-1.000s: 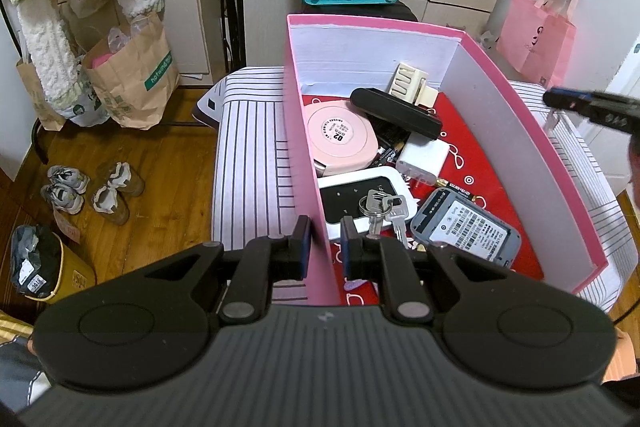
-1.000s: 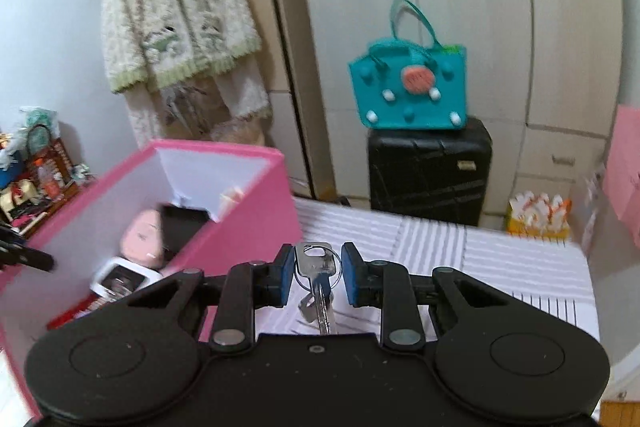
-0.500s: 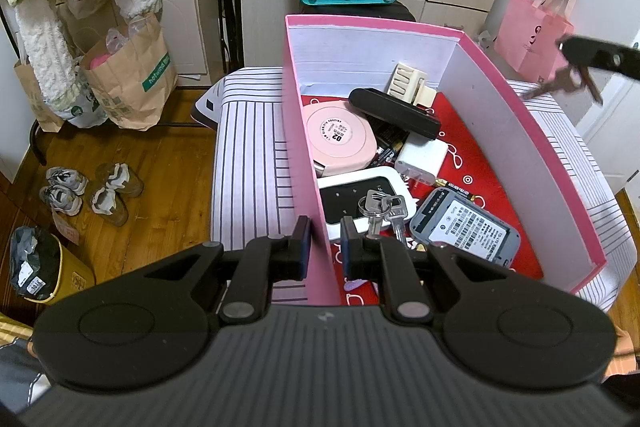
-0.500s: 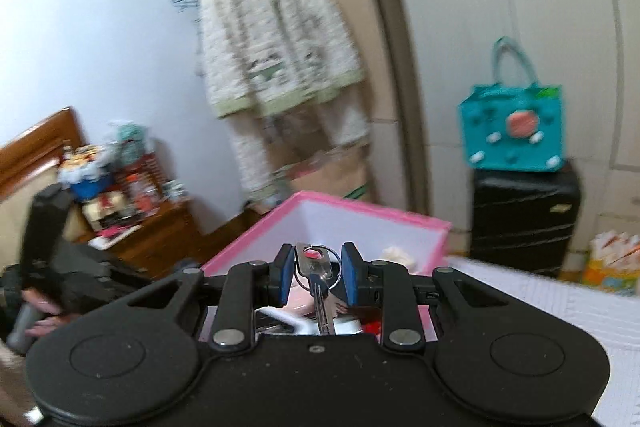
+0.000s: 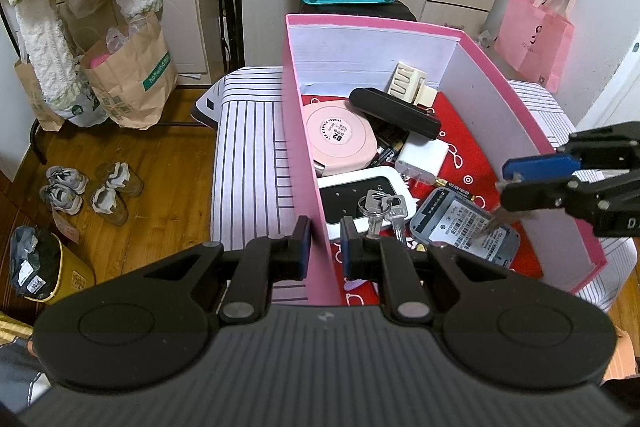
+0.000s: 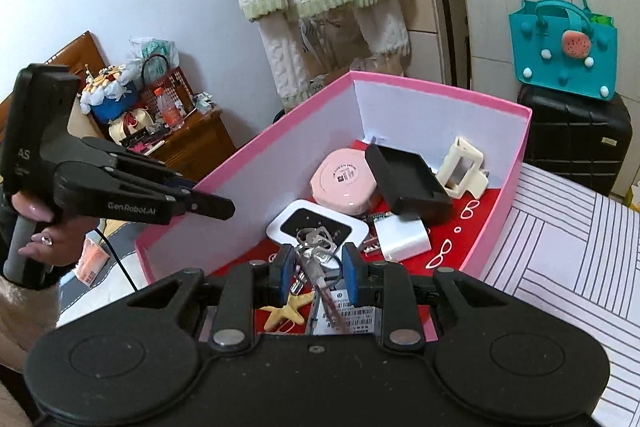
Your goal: Organize rigid objects
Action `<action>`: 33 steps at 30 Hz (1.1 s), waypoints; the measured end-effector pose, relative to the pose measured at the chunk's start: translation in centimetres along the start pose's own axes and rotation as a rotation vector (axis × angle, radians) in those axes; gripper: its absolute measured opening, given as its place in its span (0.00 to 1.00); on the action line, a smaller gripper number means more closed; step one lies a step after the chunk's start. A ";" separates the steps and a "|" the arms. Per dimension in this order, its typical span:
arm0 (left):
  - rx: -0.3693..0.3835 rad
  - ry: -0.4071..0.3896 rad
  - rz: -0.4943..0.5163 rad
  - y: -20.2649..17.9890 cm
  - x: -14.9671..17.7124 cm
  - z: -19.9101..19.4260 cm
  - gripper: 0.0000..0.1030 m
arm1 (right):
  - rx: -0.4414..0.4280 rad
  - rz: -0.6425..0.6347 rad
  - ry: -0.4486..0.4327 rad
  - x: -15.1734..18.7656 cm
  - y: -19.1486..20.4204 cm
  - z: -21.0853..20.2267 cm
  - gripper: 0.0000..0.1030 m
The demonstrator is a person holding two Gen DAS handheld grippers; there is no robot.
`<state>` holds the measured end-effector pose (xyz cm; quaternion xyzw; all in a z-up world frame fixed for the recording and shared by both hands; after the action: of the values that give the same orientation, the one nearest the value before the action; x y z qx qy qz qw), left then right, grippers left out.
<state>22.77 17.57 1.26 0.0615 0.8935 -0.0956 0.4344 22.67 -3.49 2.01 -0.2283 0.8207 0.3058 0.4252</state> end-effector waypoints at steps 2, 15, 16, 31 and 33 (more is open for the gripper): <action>-0.001 0.000 -0.002 0.0 0.1 0.0 0.13 | 0.015 -0.009 -0.007 0.1 -0.1 -0.4 0.30; -0.017 0.000 -0.023 0.2 0.2 -0.3 0.13 | 0.072 0.011 -0.112 -1.6 -1.2 -4.1 0.30; -0.019 0.000 -0.020 0.1 0.2 -0.3 0.13 | 0.076 0.014 -0.114 -1.6 -1.3 -4.4 0.30; -0.074 -0.062 0.078 -3.1 -1.3 -6.0 0.13 | 0.175 -0.016 0.012 -1.7 1.1 -4.4 0.75; -0.060 -0.071 0.077 -3.8 -1.2 -6.8 0.13 | 0.258 -0.048 0.030 -1.4 1.2 -4.8 0.88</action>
<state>17.59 15.40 6.79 0.0794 0.8769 -0.0542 0.4710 19.98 -5.83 5.77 -0.1958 0.8539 0.1842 0.4457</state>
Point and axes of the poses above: each gripper's, at about its wrist camera, not at the fingertips, and z roughly the way its jaws point, y to its left, x to its underside, the point moved 6 cm from there along z, roughly the way its jaws point, and after that the axes turned 15 degrees about -y, right-handed, at the moved point
